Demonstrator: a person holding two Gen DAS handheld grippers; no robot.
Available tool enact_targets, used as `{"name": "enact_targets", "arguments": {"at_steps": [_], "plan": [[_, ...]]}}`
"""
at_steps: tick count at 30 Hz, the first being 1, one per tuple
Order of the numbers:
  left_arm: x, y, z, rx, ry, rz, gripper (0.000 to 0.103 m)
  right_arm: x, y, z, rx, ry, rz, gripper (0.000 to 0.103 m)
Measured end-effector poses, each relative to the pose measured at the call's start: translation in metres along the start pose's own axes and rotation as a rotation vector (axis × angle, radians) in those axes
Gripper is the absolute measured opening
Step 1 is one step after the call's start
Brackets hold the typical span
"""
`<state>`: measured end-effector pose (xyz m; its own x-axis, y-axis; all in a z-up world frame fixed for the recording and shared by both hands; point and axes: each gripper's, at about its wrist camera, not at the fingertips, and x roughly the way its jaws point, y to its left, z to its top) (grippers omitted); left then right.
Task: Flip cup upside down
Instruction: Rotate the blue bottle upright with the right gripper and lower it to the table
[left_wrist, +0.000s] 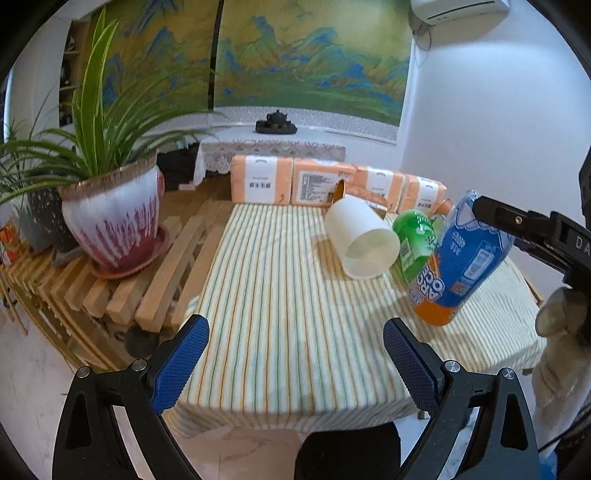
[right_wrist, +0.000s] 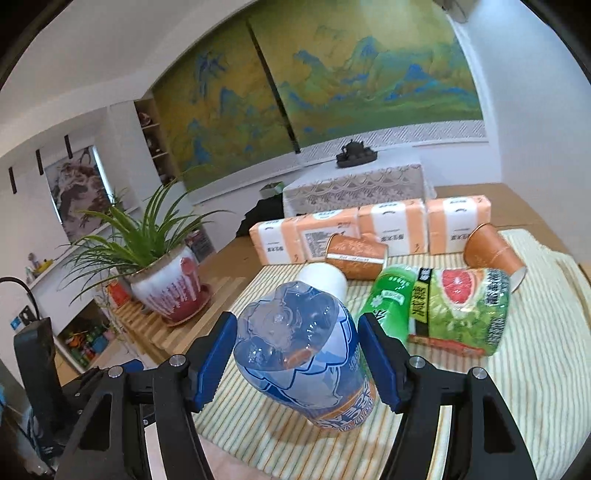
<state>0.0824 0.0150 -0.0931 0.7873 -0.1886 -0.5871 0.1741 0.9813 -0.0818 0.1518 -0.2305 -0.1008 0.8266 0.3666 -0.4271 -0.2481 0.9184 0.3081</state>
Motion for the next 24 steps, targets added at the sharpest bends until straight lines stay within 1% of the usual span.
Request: {"name": "enact_targets", "arguments": {"at_steps": [4, 8, 17, 24], "plan": [[-0.002, -0.008, 0.006, 0.005, -0.03, 0.012, 0.097, -0.003, 0.0, 0.0, 0.001, -0.012, -0.01, 0.064], [-0.003, -0.012, 0.007, 0.013, -0.042, 0.009, 0.097, -0.001, -0.003, -0.001, 0.009, -0.017, -0.012, 0.064], [-0.005, -0.013, 0.007, 0.015, -0.049, -0.001, 0.097, 0.012, -0.011, -0.006, 0.051, 0.027, -0.024, 0.064], [-0.003, -0.013, 0.007, 0.016, -0.044, -0.005, 0.097, 0.014, -0.018, -0.01, 0.074, 0.035, -0.024, 0.064]]}}
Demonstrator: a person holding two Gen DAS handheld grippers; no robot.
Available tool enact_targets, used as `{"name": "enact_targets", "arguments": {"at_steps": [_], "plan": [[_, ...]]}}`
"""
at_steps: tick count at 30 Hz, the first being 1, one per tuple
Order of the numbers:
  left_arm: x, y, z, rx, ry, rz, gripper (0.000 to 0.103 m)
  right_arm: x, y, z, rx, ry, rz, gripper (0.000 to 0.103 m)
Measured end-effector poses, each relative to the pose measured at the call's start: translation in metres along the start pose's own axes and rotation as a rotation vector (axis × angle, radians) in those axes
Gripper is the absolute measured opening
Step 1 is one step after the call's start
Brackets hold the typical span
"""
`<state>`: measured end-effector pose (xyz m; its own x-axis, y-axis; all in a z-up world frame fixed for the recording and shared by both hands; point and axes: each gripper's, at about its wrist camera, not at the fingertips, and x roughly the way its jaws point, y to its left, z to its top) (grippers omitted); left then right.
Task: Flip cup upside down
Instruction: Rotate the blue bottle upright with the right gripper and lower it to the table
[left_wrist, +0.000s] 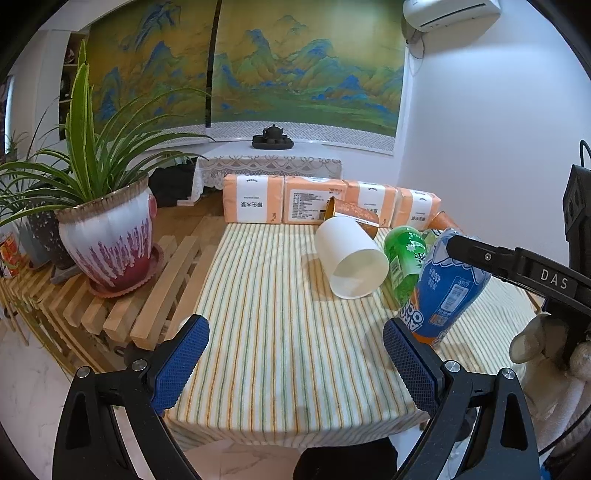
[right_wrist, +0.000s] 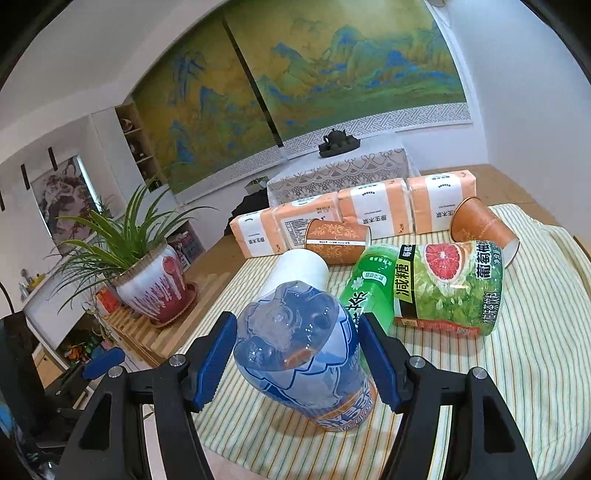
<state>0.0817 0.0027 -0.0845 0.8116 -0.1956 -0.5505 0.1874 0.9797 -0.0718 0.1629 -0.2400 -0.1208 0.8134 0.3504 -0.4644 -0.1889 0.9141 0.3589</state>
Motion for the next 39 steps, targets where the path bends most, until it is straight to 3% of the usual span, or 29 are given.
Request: {"name": "enact_targets", "arguments": {"at_steps": [16, 22, 29, 39], "plan": [[0.0, -0.007, -0.001, 0.017, 0.005, -0.017, 0.097, -0.003, -0.002, 0.0, -0.002, -0.003, 0.004, 0.066], [-0.002, -0.01, 0.0, 0.022, 0.003, -0.023, 0.098, -0.008, 0.0, -0.001, -0.014, -0.01, -0.006, 0.079], [-0.006, -0.011, 0.002, 0.024, -0.005, -0.032, 0.099, -0.019, 0.008, 0.002, -0.043, -0.036, -0.013, 0.081], [-0.022, -0.012, 0.01, 0.019, -0.055, -0.033, 0.101, -0.047, 0.02, -0.005, -0.081, -0.083, -0.082, 0.082]]}}
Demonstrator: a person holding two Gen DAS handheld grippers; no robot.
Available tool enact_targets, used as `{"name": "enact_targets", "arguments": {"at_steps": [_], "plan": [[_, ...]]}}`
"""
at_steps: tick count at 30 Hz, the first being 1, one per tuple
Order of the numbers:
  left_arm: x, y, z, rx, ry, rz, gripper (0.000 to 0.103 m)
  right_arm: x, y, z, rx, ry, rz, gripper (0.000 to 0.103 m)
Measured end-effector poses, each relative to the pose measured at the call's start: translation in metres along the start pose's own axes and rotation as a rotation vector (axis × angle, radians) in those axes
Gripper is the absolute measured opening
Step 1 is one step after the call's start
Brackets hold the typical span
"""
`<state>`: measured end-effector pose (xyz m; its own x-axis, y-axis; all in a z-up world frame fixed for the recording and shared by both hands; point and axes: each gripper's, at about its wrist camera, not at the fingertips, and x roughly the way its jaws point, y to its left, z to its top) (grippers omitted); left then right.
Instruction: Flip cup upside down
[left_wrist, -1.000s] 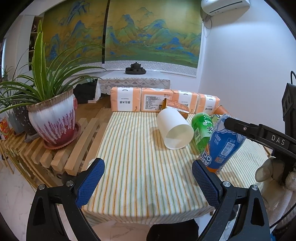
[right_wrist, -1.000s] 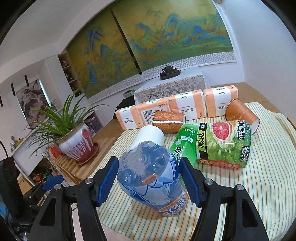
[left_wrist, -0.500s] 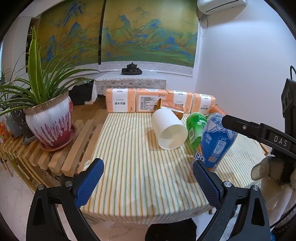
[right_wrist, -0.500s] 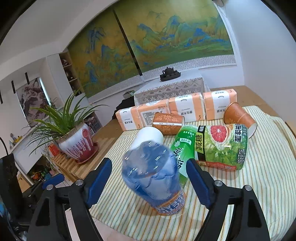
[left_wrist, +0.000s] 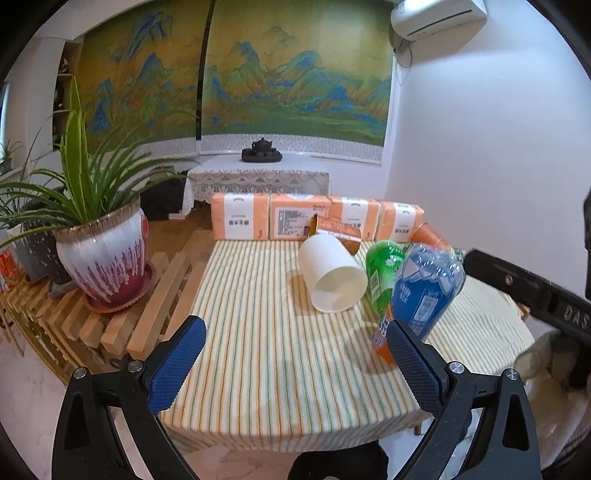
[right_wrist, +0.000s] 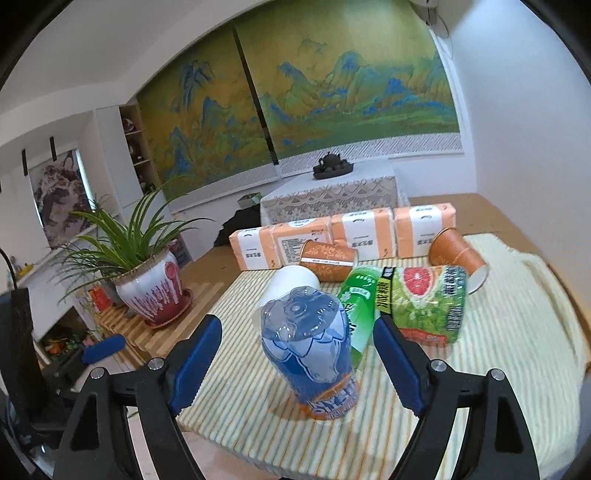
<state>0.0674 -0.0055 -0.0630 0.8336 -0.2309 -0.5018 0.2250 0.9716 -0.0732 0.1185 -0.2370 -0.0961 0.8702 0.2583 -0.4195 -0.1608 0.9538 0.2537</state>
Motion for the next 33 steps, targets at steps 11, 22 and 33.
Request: {"name": "enact_targets", "arguments": {"at_steps": [11, 22, 33], "plan": [[-0.023, -0.01, 0.004, 0.011, -0.051, -0.004, 0.102, -0.04, 0.009, -0.019, 0.012, -0.041, -0.12, 0.089], [-0.06, -0.019, -0.008, 0.017, -0.155, 0.048, 0.102, -0.075, 0.004, -0.04, 0.061, -0.082, -0.247, 0.089], [-0.068, -0.013, -0.022, -0.004, -0.132, 0.058, 0.102, -0.088, 0.019, -0.045, 0.014, -0.117, -0.291, 0.089]]}}
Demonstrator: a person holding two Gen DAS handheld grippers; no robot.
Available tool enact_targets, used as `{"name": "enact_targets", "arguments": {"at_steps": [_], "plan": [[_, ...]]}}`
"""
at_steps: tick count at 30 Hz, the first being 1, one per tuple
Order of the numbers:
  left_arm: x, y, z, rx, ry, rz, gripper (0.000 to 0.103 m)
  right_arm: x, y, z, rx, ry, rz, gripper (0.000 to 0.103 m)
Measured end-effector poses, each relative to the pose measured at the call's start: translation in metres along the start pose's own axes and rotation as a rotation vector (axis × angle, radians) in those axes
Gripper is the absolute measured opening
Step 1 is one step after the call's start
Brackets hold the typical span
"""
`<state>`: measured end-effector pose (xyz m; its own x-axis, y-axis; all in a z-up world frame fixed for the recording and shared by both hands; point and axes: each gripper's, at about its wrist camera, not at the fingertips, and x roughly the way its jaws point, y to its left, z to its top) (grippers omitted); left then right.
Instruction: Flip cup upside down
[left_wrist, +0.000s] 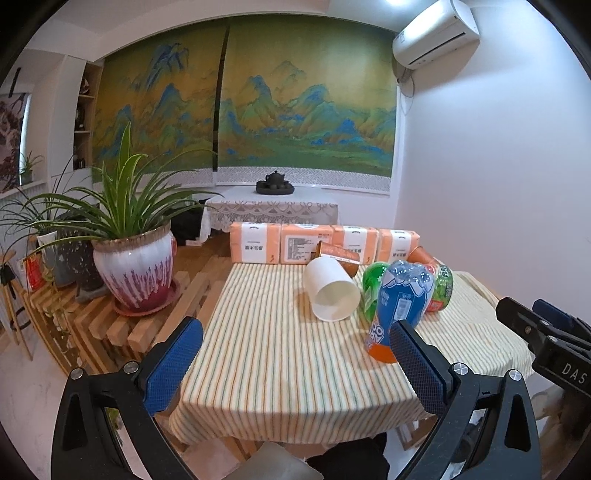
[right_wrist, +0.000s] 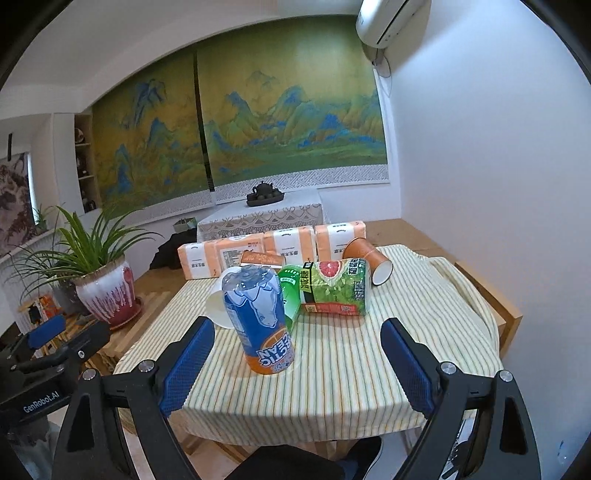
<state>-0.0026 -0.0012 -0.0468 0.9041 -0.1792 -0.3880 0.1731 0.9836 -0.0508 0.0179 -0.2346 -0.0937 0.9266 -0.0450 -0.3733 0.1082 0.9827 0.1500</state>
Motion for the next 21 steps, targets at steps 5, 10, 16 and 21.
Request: {"name": "enact_targets", "arguments": {"at_steps": [5, 10, 16, 21], "plan": [[-0.0019, -0.0001, 0.0009, 0.007, -0.013, 0.006, 0.102, 0.0007, 0.0036, -0.0004, -0.001, 0.002, -0.004, 0.089], [-0.0003, -0.0017, 0.0019, 0.011, -0.011, 0.005, 0.102, 0.0012, -0.0008, -0.0008, 0.011, 0.001, -0.008, 0.089], [0.0, -0.0055, 0.0027, 0.018, -0.013, 0.003, 0.102, 0.0019, -0.0034, -0.0007, 0.015, 0.0, -0.012, 0.089], [0.001, -0.0072, 0.0028, 0.023, -0.011, 0.002, 0.102, 0.0027, -0.0051, -0.0013, 0.021, 0.001, -0.013, 0.089]]}}
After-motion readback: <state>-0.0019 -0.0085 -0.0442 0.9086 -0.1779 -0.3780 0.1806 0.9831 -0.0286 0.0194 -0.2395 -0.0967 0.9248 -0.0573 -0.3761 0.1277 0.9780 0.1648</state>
